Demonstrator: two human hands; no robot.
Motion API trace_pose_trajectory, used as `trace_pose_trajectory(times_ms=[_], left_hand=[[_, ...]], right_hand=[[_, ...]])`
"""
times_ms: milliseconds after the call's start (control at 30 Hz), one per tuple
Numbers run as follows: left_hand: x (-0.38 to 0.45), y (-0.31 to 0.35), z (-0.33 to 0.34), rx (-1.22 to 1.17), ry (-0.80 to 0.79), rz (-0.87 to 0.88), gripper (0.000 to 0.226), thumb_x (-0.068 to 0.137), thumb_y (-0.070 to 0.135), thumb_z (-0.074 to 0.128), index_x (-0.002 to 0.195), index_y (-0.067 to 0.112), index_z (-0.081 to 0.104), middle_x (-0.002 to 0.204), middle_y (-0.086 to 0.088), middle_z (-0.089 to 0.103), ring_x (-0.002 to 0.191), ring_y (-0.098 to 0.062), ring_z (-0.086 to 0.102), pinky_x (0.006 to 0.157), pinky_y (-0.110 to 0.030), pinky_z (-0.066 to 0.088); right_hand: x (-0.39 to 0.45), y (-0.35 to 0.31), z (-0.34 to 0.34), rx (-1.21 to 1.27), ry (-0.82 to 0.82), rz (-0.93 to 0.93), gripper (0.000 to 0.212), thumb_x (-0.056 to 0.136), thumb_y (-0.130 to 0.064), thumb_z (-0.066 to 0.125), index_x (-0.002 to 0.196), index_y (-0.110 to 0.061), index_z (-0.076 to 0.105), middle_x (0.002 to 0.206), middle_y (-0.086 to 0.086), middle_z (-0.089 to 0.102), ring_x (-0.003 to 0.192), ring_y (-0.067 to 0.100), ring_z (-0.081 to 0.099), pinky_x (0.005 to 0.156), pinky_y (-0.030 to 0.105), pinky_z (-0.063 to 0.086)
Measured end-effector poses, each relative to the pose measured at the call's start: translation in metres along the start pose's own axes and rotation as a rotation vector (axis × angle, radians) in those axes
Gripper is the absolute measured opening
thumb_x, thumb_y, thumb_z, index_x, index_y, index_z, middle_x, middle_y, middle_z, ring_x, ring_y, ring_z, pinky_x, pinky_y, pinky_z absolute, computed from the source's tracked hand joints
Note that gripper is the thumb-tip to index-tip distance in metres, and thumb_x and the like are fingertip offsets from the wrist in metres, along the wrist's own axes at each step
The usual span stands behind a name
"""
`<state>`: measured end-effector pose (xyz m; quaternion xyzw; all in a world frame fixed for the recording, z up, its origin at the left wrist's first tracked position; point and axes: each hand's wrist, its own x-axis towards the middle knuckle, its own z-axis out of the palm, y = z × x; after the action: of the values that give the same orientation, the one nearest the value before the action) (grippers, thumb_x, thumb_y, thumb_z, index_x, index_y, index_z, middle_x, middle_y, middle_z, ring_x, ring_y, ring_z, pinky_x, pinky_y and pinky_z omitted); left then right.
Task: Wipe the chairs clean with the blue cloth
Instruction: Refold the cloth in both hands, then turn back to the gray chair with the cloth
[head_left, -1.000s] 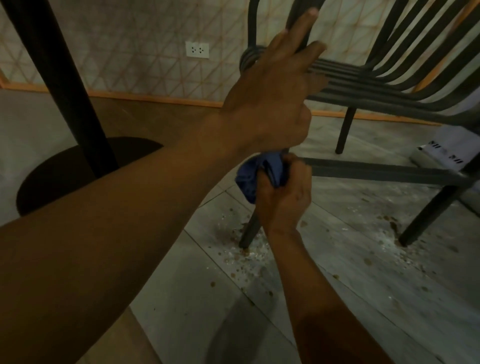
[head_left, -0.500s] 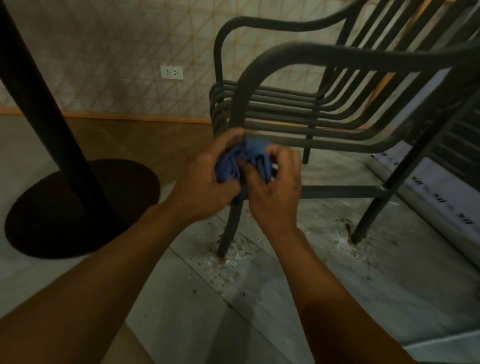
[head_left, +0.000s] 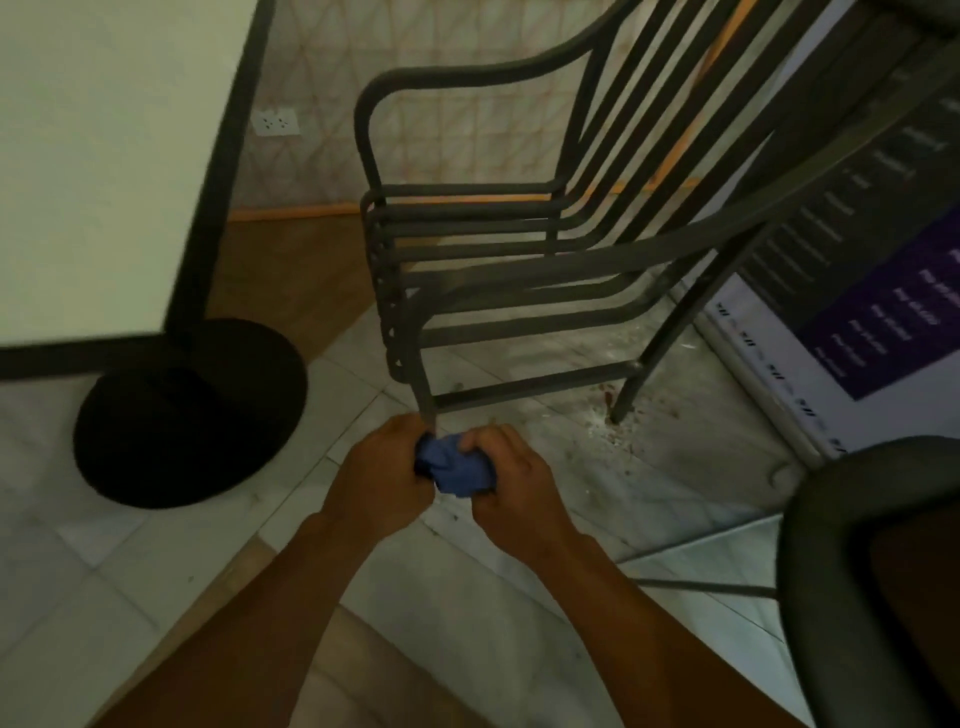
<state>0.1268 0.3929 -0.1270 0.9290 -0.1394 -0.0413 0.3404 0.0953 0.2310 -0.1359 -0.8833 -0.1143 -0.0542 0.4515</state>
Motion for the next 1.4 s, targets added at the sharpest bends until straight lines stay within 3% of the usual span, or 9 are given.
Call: trace_pose_trajectory(times_ms=[133, 300, 433, 600, 733, 867, 1167, 1300, 1400], left_hand=[[-0.013, 0.036, -0.025, -0.022, -0.115, -0.063, 0.026, 0.082, 0.000, 0.058, 0.107, 0.000, 0.051, 0.075, -0.003, 0.056, 0.064, -0.020, 0.056, 0.051, -0.013, 0.030], [-0.026, 0.080, -0.060, -0.118, -0.276, -0.014, 0.043, 0.076, 0.002, 0.063, 0.113, 0.019, 0.047, 0.084, 0.004, 0.060, 0.076, -0.017, 0.063, 0.065, -0.030, 0.051], [-0.028, 0.106, -0.070, 0.009, -0.470, 0.088, 0.060, 0.078, 0.007, 0.065, 0.133, 0.018, 0.045, 0.125, -0.002, 0.058, 0.112, -0.019, 0.057, 0.090, -0.024, 0.042], [-0.002, 0.167, -0.055, 0.196, -0.783, 0.252, 0.042, 0.080, 0.019, 0.065, 0.120, 0.024, 0.055, 0.118, -0.002, 0.064, 0.104, -0.018, 0.060, 0.088, -0.027, 0.048], [0.021, 0.235, -0.018, 0.049, -1.147, -0.009, 0.069, 0.075, 0.016, 0.072, 0.137, 0.021, 0.043, 0.132, -0.007, 0.055, 0.112, -0.025, 0.060, 0.089, -0.035, 0.052], [0.039, 0.301, 0.029, -0.152, -1.255, -0.275, 0.043, 0.079, 0.034, 0.070, 0.111, 0.005, 0.067, 0.112, -0.019, 0.069, 0.105, -0.034, 0.064, 0.089, -0.037, 0.049], [0.064, 0.408, 0.126, 0.001, -1.352, 0.351, 0.033, 0.082, 0.013, 0.069, 0.114, 0.017, 0.062, 0.114, -0.010, 0.065, 0.108, -0.023, 0.060, 0.097, -0.038, 0.046], [0.077, 0.439, 0.164, 0.234, -1.279, 0.685, 0.022, 0.076, 0.023, 0.075, 0.095, 0.018, 0.065, 0.098, -0.009, 0.065, 0.092, -0.024, 0.060, 0.084, -0.039, 0.048], [0.084, 0.453, 0.192, 0.241, -0.831, 1.069, 0.033, 0.075, 0.026, 0.071, 0.107, 0.018, 0.066, 0.121, -0.006, 0.061, 0.109, -0.027, 0.057, 0.091, -0.038, 0.044]], right_hand=[[-0.003, -0.042, -0.030, 0.032, -0.135, 0.207, 0.037, 0.075, 0.003, 0.056, 0.108, -0.011, 0.049, 0.106, 0.003, 0.053, 0.091, 0.017, 0.053, 0.077, 0.023, 0.044], [-0.010, -0.094, -0.078, 0.585, -0.210, 0.613, 0.054, 0.064, 0.002, 0.074, 0.113, -0.015, 0.059, 0.116, 0.009, 0.063, 0.099, 0.020, 0.063, 0.082, 0.032, 0.052], [-0.036, -0.106, -0.110, 0.245, -0.164, 0.621, 0.061, 0.067, -0.001, 0.077, 0.122, -0.011, 0.054, 0.118, 0.008, 0.062, 0.103, 0.016, 0.058, 0.082, 0.011, 0.046], [-0.086, -0.084, -0.156, -0.144, -0.227, 0.686, 0.049, 0.077, -0.031, 0.068, 0.122, -0.019, 0.053, 0.121, 0.009, 0.058, 0.110, 0.027, 0.055, 0.093, 0.032, 0.044], [-0.122, -0.071, -0.205, -0.150, -0.017, 0.750, 0.037, 0.069, -0.028, 0.074, 0.100, -0.016, 0.059, 0.101, 0.008, 0.056, 0.089, 0.023, 0.055, 0.072, 0.023, 0.037], [-0.154, -0.056, -0.252, -0.033, 0.085, 0.833, 0.041, 0.061, -0.020, 0.080, 0.095, -0.016, 0.057, 0.091, 0.006, 0.059, 0.078, 0.022, 0.058, 0.062, 0.027, 0.039], [-0.225, -0.011, -0.364, 0.727, 0.432, 0.979, 0.038, 0.072, -0.001, 0.073, 0.104, -0.018, 0.061, 0.092, 0.009, 0.065, 0.073, 0.011, 0.062, 0.061, 0.023, 0.050], [-0.244, 0.016, -0.404, 0.185, 0.372, 0.987, 0.026, 0.068, 0.005, 0.073, 0.073, -0.019, 0.064, 0.072, 0.008, 0.063, 0.067, 0.016, 0.054, 0.065, 0.033, 0.044], [-0.249, 0.035, -0.420, -0.293, 0.498, 0.881, 0.015, 0.064, -0.014, 0.072, 0.073, -0.020, 0.060, 0.074, 0.000, 0.062, 0.072, 0.019, 0.055, 0.064, 0.030, 0.042]])
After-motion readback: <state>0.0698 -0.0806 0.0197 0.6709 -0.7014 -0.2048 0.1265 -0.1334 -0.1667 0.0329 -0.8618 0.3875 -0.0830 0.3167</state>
